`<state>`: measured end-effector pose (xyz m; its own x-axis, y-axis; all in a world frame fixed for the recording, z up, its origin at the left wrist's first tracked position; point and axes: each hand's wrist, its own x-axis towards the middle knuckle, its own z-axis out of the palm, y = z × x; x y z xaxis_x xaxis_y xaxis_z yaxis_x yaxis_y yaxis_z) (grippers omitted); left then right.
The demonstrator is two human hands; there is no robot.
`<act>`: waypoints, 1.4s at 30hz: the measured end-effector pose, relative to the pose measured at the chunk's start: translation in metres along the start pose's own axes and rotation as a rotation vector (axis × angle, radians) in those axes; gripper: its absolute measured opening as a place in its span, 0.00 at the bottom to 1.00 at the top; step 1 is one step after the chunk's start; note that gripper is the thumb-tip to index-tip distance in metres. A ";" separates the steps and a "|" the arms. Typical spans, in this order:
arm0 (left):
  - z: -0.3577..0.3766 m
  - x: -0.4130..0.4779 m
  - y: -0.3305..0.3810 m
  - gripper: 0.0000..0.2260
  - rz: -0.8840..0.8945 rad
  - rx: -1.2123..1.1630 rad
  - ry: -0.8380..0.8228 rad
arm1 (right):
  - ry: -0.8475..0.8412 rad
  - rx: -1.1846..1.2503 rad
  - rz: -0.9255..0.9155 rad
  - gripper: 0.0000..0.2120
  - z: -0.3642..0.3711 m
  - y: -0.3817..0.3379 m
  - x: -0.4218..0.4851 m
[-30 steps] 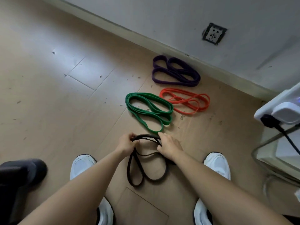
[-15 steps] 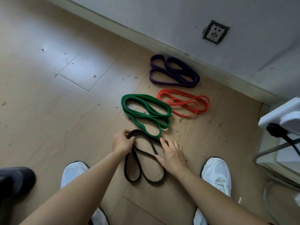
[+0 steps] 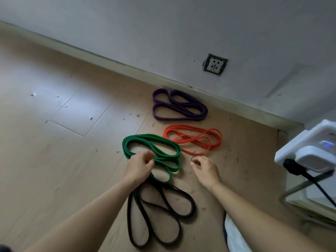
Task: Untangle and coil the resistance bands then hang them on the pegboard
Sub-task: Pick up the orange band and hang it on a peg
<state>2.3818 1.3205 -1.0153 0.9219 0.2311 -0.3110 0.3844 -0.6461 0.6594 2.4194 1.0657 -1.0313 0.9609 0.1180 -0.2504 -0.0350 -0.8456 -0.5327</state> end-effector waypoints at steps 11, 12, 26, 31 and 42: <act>0.031 0.120 0.054 0.09 0.190 0.268 0.030 | 0.090 0.027 -0.092 0.09 -0.018 -0.013 0.127; 0.034 0.128 0.053 0.10 0.191 0.283 0.024 | 0.095 0.031 -0.110 0.10 -0.016 -0.017 0.135; 0.041 0.166 0.048 0.11 0.038 0.162 -0.060 | -0.171 -0.232 -0.132 0.24 0.006 -0.036 0.179; 0.031 0.156 0.054 0.15 0.049 -0.157 -0.152 | -0.230 -0.206 -0.122 0.09 -0.012 -0.039 0.176; 0.000 0.118 0.119 0.10 0.225 -0.144 -0.402 | -0.466 -0.147 -0.121 0.06 -0.132 -0.069 0.145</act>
<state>2.5365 1.2709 -0.9742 0.9021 -0.2208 -0.3708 0.2064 -0.5339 0.8200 2.5974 1.0722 -0.9242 0.7301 0.4111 -0.5459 0.1405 -0.8720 -0.4688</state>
